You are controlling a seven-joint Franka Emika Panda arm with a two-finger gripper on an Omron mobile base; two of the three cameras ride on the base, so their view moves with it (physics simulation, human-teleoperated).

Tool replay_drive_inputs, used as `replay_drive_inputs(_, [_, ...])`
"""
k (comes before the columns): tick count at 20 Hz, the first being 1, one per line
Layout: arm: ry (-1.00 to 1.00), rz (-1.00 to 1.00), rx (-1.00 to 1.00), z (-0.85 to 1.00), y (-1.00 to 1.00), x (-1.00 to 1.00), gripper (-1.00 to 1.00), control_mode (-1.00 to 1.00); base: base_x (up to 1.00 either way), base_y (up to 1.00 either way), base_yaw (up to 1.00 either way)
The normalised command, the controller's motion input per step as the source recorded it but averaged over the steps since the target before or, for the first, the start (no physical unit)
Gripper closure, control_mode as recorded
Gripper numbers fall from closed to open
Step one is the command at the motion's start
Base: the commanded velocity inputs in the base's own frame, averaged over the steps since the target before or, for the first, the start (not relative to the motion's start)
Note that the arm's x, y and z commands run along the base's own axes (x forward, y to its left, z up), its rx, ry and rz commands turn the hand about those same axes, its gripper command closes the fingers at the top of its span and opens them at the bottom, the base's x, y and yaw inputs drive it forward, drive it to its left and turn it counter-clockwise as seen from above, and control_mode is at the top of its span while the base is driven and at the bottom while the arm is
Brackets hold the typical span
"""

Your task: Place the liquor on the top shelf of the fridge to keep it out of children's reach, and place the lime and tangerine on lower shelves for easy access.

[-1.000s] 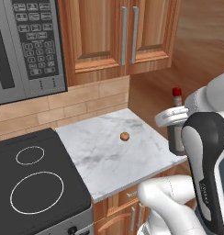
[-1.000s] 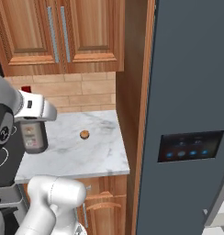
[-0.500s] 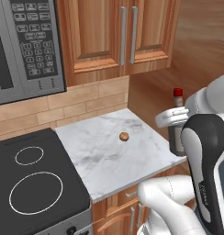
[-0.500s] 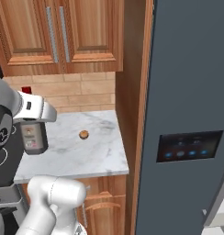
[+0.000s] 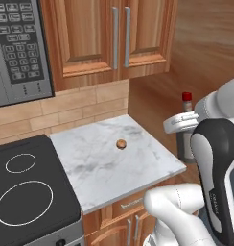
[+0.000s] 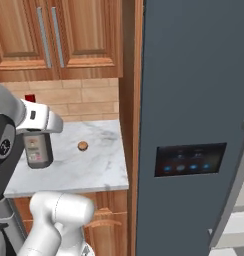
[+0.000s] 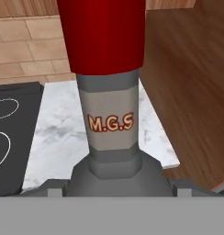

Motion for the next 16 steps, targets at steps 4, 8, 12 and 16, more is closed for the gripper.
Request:
replay_drive_inputs(4, [0.00,0.00,0.00,0.00,0.00,0.00,1.00,1.00,-0.43,-0.70,0.00])
replay_drive_inputs(8, [0.00,0.00,0.00,0.00,0.00,0.00,1.00,1.00,-0.57,-0.56,0.01])
replay_drive_inputs(12, [0.00,0.00,0.00,0.00,0.00,0.00,1.00,1.00,-0.80,-0.26,0.09])
replay_drive_inputs(16, [0.00,0.00,0.00,0.00,0.00,0.00,1.00,1.00,-0.51,-0.15,0.12])
